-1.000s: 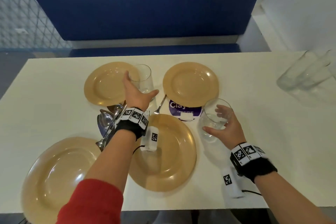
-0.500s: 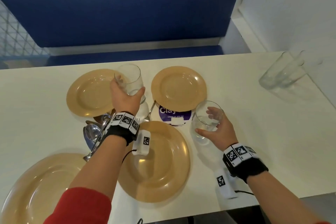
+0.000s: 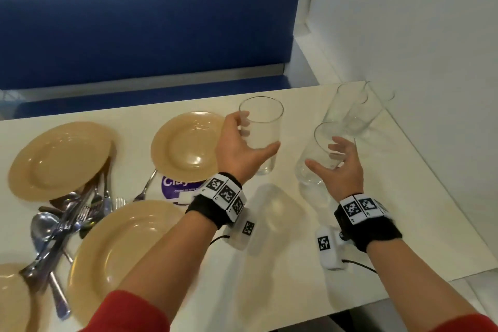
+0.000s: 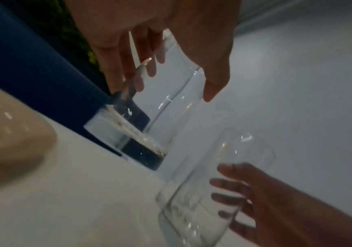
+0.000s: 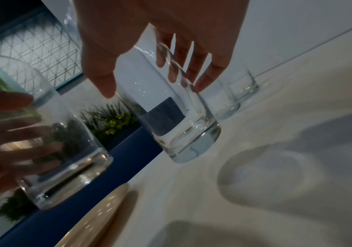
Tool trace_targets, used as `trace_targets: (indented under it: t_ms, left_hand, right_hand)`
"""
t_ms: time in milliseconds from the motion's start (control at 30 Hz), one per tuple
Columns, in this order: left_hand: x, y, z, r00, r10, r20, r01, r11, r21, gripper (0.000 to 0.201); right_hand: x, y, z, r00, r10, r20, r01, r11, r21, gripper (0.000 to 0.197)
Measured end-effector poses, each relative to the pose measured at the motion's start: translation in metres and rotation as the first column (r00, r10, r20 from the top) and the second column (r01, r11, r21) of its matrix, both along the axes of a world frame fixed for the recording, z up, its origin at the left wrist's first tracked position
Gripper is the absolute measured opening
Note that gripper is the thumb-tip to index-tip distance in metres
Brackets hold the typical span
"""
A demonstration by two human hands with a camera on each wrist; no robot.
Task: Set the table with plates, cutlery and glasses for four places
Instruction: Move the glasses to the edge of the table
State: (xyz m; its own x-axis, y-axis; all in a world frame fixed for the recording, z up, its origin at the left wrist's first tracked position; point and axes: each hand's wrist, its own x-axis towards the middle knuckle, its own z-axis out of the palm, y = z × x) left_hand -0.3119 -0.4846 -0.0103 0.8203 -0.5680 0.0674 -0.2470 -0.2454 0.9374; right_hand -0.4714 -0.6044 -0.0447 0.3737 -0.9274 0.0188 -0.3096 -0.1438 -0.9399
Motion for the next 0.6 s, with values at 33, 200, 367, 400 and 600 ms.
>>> trace_targets:
  t_ms: [33,200,367,400,600]
  left_hand:
    - [-0.014,-0.017,-0.007,1.000,-0.017,-0.011,0.017,1.000,0.007,0.078]
    - [-0.078,-0.110,-0.036,0.992,-0.075,-0.099,0.079,0.997,0.028,0.079]
    - [-0.115,-0.171,-0.055,0.986,-0.095,-0.138,0.101,0.994,0.035,0.077]
    - [-0.119,-0.178,-0.058,0.987,-0.092,-0.133,0.099,0.994,0.045,0.077]
    - [-0.135,-0.201,-0.073,0.987,-0.071,-0.143,0.084,0.992,0.092,0.080]
  right_hand:
    - [-0.011,-0.015,-0.003,1.000,-0.019,-0.011,0.019,1.000,0.001,0.070]
    - [-0.063,-0.098,-0.009,0.993,-0.060,-0.097,0.059,0.998,-0.007,0.075]
    - [-0.084,-0.152,-0.015,0.988,-0.032,-0.153,0.041,0.997,0.061,0.077]
    - [-0.087,-0.159,-0.017,0.987,-0.022,-0.161,0.033,0.997,0.066,0.078]
    - [-0.096,-0.182,-0.027,0.988,0.014,-0.155,0.002,0.995,0.102,0.075]
